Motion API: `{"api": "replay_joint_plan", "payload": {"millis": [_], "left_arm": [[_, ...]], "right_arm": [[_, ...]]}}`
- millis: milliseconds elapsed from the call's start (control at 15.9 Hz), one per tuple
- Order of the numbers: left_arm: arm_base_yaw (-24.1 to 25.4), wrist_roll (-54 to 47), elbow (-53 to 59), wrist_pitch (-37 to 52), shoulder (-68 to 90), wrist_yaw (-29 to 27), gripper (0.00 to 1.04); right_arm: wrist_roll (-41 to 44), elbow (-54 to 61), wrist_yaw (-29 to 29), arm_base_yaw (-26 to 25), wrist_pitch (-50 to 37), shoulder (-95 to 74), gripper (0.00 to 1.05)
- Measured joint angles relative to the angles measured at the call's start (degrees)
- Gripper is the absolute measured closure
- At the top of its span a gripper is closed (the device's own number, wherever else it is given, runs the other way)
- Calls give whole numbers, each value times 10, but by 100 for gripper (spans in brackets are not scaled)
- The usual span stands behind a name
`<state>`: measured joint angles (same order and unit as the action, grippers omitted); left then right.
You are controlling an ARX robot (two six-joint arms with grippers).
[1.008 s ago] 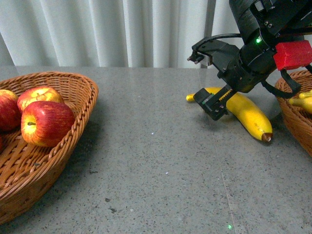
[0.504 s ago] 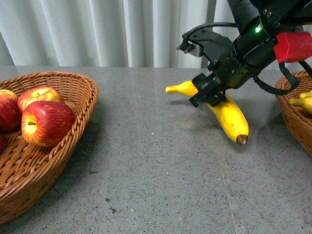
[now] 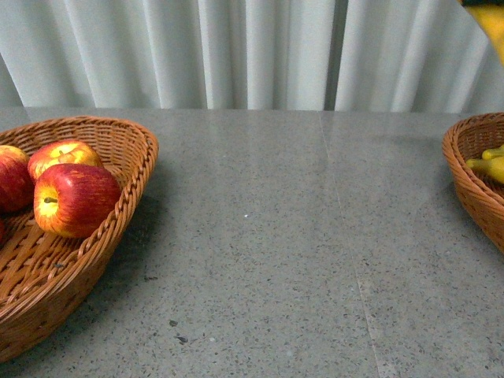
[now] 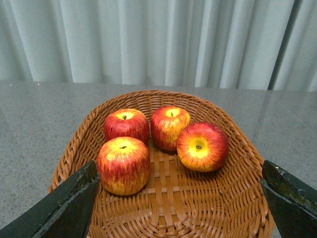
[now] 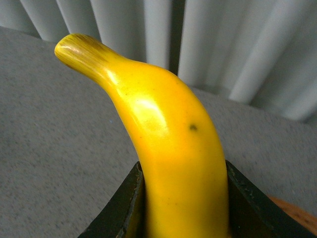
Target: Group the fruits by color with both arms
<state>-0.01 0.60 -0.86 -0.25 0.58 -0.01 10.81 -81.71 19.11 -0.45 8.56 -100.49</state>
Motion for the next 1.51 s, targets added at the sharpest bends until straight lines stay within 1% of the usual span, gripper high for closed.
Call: {"api": "replay_joint_plan", "payload": {"millis": [63,315,378,567,693,756,882,1008,1134,1196,1259,1322,1385,1448,1511], "left_arm": [[0,0,0,0,0,0,7],[0,0,0,0,0,0,7],[0,0,0,0,0,0,7],[0,0,0,0,0,0,7],[0,0,0,0,0,0,7],[0,0,0,0,0,0,7],[0,0,0,0,0,0,7],[0,0,0,0,0,0,7],[0,0,0,0,0,0,7],[0,0,0,0,0,0,7],[0,0,0,0,0,0,7],[0,0,0,0,0,0,7],[0,0,0,0,0,0,7],[0,0,0,0,0,0,7],[0,0,0,0,0,0,7]], "right_arm": [[3,42,23,-36,-13,11,67],[19,155,101,-128,-65,63,67],[27,182,123,-160,-86,78,67],[59,233,153,-213,-126,81,67],[78,253,174,-230,-130,81,67],[95,257,174,-237,-133,81,67],[101,258,177,-244,-139,81,53],[97,258,186,-244,-145,81,34],[82,259,197,-243,-144,99,12],[71,259,200,-243,-146,112,5],[60,259,204,-243,-148,125,6],[7,260,227,-239,-168,179,6],[-74,310,257,-231,-199,302,7],[-131,413,313,-261,-190,483,7],[-120,564,97,-263,-98,714,39]]}}
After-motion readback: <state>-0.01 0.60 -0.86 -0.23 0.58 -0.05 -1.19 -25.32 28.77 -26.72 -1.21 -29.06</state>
